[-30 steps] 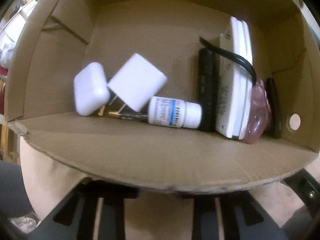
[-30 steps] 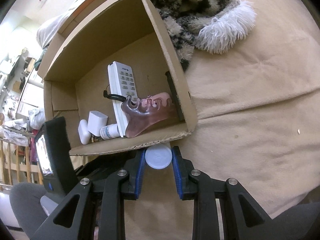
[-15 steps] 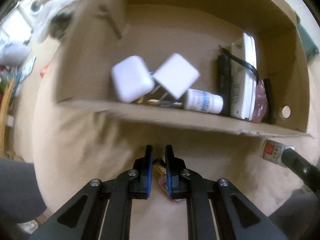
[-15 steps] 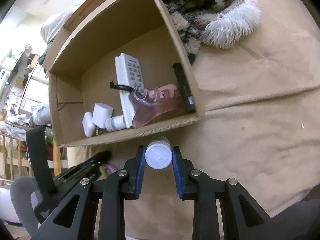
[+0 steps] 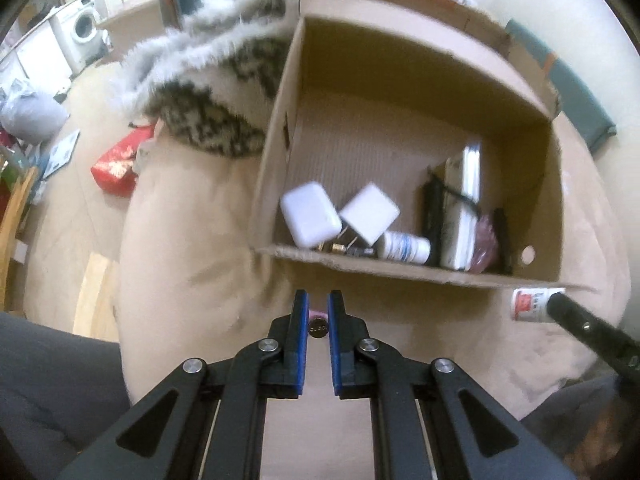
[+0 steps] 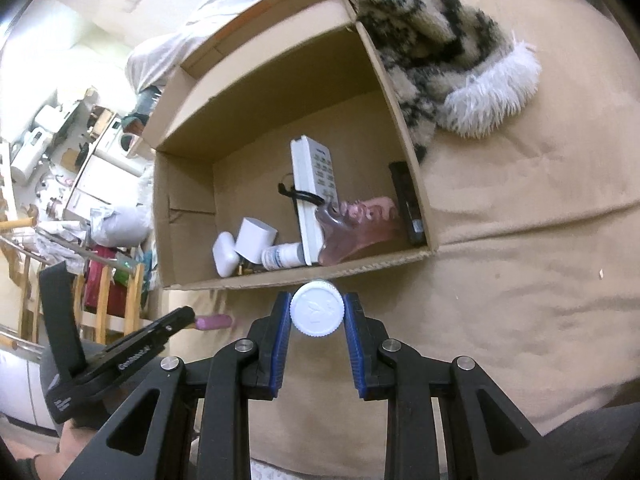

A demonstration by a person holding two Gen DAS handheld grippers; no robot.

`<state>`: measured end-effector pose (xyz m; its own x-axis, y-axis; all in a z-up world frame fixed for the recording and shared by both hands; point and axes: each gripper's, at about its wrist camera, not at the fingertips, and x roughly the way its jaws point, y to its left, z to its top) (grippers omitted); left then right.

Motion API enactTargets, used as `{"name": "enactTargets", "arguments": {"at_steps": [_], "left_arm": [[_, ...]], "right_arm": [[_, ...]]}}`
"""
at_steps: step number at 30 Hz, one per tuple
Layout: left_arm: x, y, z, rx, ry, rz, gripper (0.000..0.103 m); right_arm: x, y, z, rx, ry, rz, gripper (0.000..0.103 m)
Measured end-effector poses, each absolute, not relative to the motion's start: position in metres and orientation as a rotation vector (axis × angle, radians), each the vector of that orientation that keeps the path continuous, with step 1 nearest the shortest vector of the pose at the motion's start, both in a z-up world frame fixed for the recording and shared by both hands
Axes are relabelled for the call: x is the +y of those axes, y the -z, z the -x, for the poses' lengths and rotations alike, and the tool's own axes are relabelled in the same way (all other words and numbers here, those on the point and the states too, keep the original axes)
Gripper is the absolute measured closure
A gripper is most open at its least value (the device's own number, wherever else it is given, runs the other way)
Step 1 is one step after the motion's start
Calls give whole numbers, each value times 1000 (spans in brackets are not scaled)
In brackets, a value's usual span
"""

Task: Organize rigid objects
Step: 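Grasp the small pink tube beside the box with the left tool, then lower the pink tube into the box with the left tool while the right tool lowers the pill bottle in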

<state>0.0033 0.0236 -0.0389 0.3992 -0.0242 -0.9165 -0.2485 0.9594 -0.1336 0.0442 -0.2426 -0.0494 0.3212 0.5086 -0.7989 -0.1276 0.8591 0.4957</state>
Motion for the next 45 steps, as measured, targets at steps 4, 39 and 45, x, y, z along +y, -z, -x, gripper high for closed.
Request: {"name": "enactTargets", "arguments": {"at_steps": [4,39,45], "left_arm": [[10,14,3,1106,-123,250,94],[-12,31,-103,1028,-15,44,94],[-10,37,-106,1051,-25,49,94]], "right_arm": [[-239,42,-44,1158,-449,-356,75],[-224,44,-137,1139,-410,-223,75],[-211,55,-144,1171,-400,-194,75]]}}
